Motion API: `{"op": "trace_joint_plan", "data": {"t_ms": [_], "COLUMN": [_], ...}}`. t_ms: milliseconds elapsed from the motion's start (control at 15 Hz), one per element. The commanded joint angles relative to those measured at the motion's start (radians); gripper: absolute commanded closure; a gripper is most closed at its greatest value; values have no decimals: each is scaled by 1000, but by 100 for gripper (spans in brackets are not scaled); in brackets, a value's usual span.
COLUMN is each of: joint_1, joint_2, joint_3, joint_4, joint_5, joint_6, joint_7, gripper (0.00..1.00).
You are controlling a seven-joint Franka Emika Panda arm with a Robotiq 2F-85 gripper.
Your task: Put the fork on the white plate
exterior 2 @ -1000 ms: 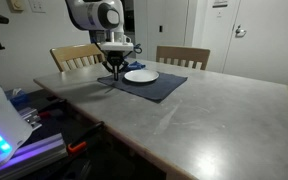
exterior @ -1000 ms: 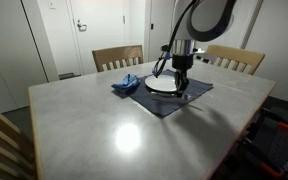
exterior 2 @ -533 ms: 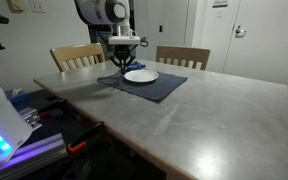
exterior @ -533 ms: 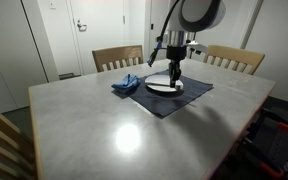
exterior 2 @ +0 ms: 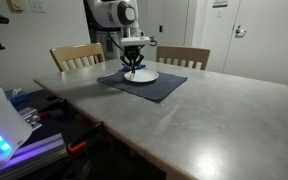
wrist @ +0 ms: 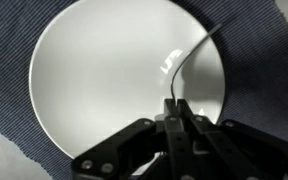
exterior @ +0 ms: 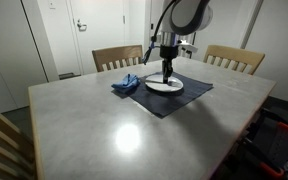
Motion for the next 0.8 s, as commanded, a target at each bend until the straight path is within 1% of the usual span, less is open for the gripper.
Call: {"op": "trace_joint_plan", "data": {"t_ms": [0, 133, 333, 467, 733], "joint_1": [-16, -19, -16, -7, -3], "joint_2": [84, 110, 117, 91, -10], "joint_3": [10, 11, 2, -8, -18], "joint_4": [96, 127, 144, 144, 126], "joint_5": [-16, -18, -25, -30, -37], "joint_6": [-4, -4, -10, -69, -197], "joint_7": [-47, -65, -68, -48, -36], "gripper": [98, 98, 98, 98, 98]}}
